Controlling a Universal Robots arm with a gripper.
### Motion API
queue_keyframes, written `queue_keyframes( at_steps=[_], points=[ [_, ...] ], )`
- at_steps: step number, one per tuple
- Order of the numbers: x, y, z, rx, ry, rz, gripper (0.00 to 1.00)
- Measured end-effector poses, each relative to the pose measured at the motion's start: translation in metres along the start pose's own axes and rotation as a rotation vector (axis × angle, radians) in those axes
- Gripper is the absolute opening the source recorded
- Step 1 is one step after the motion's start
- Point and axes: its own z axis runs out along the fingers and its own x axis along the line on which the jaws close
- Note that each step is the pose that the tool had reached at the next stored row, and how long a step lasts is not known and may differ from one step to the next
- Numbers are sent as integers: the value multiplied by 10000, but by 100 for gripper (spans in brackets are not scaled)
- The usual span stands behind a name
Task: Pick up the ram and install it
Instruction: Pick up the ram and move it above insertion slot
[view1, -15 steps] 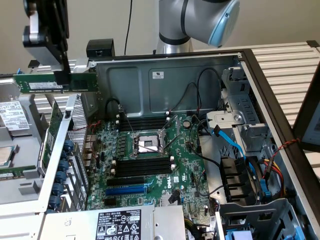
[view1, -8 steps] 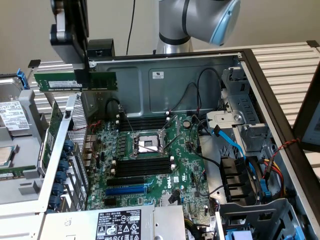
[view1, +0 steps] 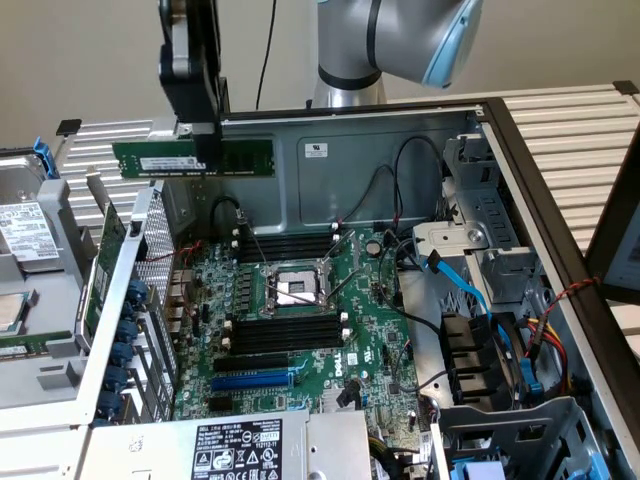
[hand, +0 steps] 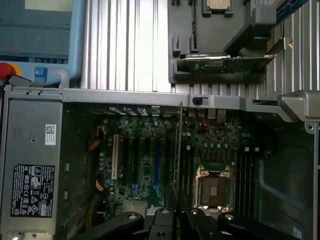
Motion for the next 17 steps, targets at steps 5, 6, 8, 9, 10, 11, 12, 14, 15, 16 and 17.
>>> queue_keyframes(
  at_steps=[5,6,8,9,10,11,12,14,15,16,17],
  points=[
    [-149,-113,16,0,2,-1,14],
    [-179,-145,20,-1,3,0,14],
    [-235,-209,29,-1,10,0,14],
    [-263,-242,33,-1,14,0,14],
    [-288,-275,37,-1,18,1,14],
    [-307,-314,39,0,19,1,14],
    [-318,-359,39,-1,19,1,14],
    [-325,-449,37,-1,18,1,14],
    [-326,-498,35,-1,19,-1,14],
    [-326,-543,34,-1,19,-3,14],
    [-326,-587,32,-1,19,-5,14]
  ],
)
